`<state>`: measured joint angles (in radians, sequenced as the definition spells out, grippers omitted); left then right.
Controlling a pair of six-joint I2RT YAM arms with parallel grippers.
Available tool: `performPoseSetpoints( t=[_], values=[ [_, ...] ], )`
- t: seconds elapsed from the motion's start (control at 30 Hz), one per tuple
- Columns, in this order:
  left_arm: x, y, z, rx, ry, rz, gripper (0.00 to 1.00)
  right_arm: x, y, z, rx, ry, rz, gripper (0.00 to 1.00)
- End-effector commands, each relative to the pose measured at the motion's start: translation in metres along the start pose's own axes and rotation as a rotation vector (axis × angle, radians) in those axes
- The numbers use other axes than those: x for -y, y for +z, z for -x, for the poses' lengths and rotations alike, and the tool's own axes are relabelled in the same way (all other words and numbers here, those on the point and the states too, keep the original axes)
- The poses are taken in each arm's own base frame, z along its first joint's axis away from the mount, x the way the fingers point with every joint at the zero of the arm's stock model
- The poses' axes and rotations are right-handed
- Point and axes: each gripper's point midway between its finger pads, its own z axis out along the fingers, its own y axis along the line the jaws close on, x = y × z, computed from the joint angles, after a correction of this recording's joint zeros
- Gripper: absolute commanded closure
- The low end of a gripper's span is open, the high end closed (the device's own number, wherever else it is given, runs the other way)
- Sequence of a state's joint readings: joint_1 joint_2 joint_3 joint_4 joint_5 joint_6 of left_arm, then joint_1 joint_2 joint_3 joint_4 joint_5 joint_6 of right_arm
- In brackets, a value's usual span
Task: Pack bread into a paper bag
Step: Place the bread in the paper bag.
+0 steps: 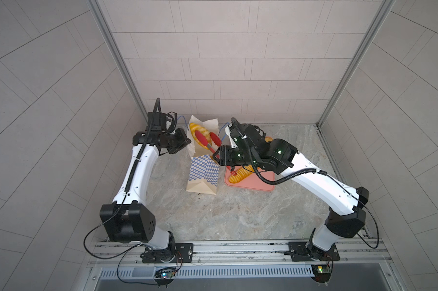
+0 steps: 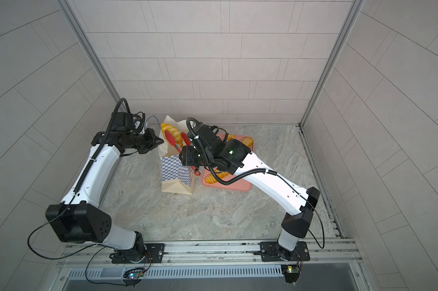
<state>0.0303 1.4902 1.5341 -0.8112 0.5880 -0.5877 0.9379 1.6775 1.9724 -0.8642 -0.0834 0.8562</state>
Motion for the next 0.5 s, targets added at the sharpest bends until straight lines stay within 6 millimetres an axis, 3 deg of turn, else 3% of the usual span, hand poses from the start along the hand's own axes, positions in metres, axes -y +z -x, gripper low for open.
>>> performPoseSetpoints(
  t=[0.0, 0.47],
  values=[
    [0.007, -0.010, 0.001, 0.030, 0.005, -0.032, 1.00, -0.005, -0.009, 0.009, 0.045, 0.005, 0.016, 0.41],
    [0.005, -0.009, 0.002, 0.043, -0.008, -0.033, 1.00, -0.013, -0.033, 0.019, 0.073, -0.035, 0.043, 0.46]
  ],
)
